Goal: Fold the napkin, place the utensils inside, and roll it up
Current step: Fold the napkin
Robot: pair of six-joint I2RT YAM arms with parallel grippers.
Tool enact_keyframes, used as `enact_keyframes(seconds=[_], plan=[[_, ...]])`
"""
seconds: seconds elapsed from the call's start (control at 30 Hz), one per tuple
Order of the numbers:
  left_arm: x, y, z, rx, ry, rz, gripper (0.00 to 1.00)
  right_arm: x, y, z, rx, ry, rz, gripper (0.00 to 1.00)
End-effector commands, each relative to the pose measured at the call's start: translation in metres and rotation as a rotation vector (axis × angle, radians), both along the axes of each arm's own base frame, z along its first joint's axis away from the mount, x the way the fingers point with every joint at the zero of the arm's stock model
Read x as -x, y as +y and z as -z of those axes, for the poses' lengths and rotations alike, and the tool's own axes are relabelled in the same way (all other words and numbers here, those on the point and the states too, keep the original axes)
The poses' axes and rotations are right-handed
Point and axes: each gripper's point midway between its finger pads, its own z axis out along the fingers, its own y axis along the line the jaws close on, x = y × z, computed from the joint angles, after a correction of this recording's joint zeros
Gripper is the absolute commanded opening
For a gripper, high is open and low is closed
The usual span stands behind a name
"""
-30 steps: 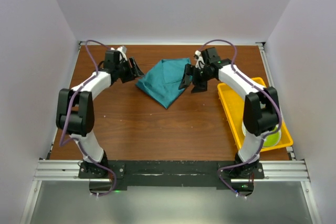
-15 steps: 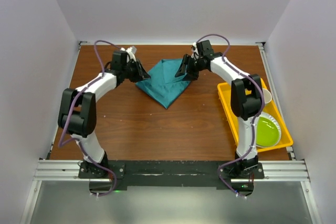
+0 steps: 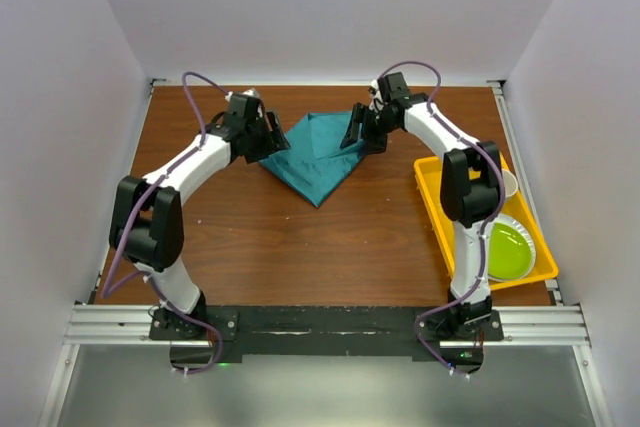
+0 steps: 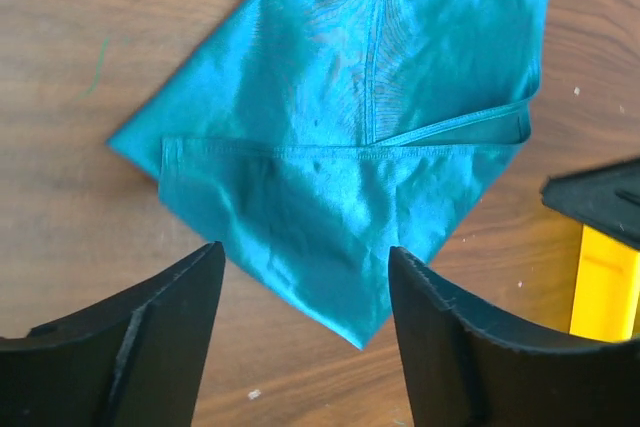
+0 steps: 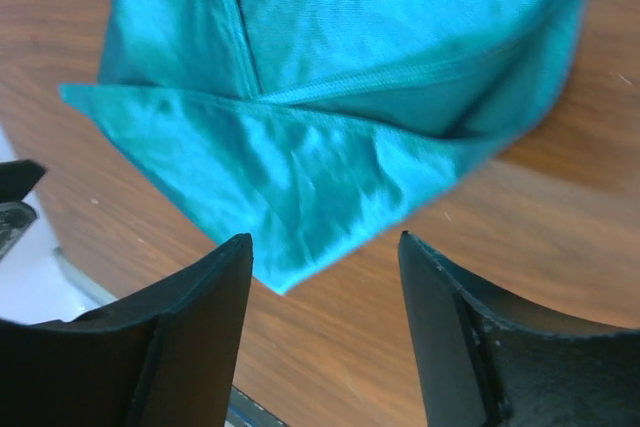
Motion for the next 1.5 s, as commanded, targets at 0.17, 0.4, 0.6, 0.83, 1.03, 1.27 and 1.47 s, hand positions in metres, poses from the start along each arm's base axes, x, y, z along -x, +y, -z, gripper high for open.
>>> enact_keyframes(seconds=[0.17, 0.4, 0.6, 0.83, 1.03, 1.27, 1.47], plan=[[-0.003, 0.024, 0.001, -0.147, 0.166, -0.368, 0.69, 0.021, -0.026, -0.068, 0.074, -0.134, -0.011, 0.67], [-0.003, 0.024, 0.023, -0.217, 0.263, -0.466, 0.70, 0.034, -0.039, -0.067, 0.081, -0.133, -0.008, 0.68], [-0.008, 0.024, 0.035, -0.258, 0.288, -0.486, 0.67, 0.035, -0.046, -0.070, 0.081, -0.141, -0.010, 0.67], [-0.008, 0.026, 0.046, -0.303, 0.324, -0.495, 0.61, 0.034, -0.049, -0.070, 0.076, -0.143, -0.010, 0.67], [-0.013, 0.026, 0.053, -0.327, 0.322, -0.492, 0.54, 0.033, -0.049, -0.068, 0.069, -0.139, -0.013, 0.67], [-0.021, 0.026, 0.053, -0.339, 0.303, -0.489, 0.37, 0.034, -0.052, -0.063, 0.075, -0.130, -0.012, 0.67], [-0.028, 0.016, 0.041, -0.325, 0.258, -0.454, 0.00, 0.035, -0.052, -0.065, 0.070, -0.132, -0.011, 0.67]])
